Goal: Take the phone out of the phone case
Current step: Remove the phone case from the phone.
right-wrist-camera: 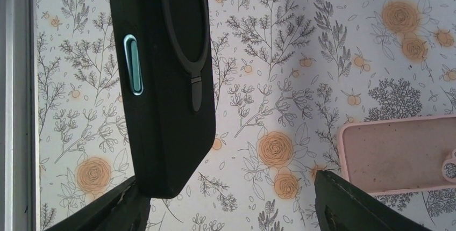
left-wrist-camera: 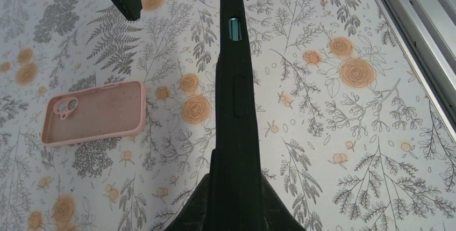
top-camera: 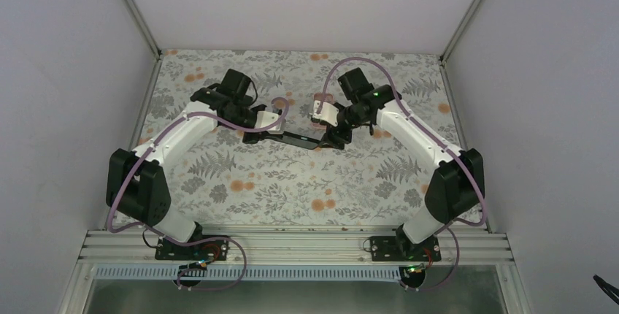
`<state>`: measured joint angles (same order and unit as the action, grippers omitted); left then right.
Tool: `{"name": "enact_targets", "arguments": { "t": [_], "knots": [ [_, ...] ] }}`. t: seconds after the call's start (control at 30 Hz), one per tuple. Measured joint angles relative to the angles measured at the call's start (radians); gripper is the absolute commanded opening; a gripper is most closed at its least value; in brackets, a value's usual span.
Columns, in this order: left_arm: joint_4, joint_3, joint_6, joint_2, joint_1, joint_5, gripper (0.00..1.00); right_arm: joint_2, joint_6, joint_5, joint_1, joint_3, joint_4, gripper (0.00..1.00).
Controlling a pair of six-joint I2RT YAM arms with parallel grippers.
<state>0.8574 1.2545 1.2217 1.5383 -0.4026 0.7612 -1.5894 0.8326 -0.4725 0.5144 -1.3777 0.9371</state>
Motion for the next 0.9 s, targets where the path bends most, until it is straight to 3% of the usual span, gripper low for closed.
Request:
{"name": "enact_targets", "arguments": {
  "t": [0.5,0.9],
  "knots": [
    [-0.058,-0.019,-0.003,-0.022,-0.076,-0.115,0.02,-0.068,0.027,0.021,-0.021,-0.088,0.120,0.74],
    [0.035,-0.035,0.004,-0.035,-0.151,-0.092,0.02,-0.096,0.035,0.039,-0.051,-0.124,0.029,0.75]
  ]
}}
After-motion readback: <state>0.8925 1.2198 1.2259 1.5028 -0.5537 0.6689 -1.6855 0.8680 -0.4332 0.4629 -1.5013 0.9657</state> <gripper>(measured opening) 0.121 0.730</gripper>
